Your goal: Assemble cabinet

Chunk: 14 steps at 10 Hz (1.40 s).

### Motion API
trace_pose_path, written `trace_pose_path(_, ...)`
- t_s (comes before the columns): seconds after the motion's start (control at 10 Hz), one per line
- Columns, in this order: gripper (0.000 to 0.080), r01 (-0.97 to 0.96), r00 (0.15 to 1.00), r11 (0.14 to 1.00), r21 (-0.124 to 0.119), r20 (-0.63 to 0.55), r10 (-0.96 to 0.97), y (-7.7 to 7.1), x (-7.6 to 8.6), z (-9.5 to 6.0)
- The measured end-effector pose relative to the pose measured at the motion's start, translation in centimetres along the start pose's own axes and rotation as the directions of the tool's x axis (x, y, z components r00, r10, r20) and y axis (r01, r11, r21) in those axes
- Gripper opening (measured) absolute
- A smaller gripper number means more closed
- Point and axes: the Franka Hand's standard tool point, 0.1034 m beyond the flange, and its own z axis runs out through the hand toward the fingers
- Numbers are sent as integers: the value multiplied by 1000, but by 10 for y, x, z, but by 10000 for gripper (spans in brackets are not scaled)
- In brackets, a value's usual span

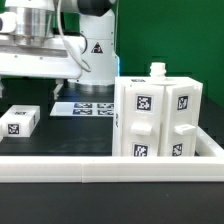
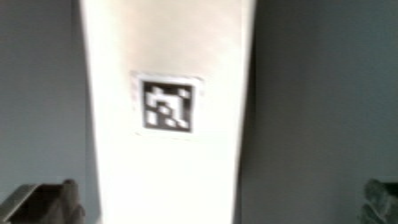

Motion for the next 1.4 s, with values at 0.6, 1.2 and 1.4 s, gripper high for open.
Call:
trace_pose_path(0.6,797,19,999,1000,1,30,-19,11,-13,15)
trace_pose_path(1.2,797,30,998,999,-27,49,-29,13,-26,43)
trace_pose_path(1.4,797,34,998,999,-25,50,-33,11,-25,44)
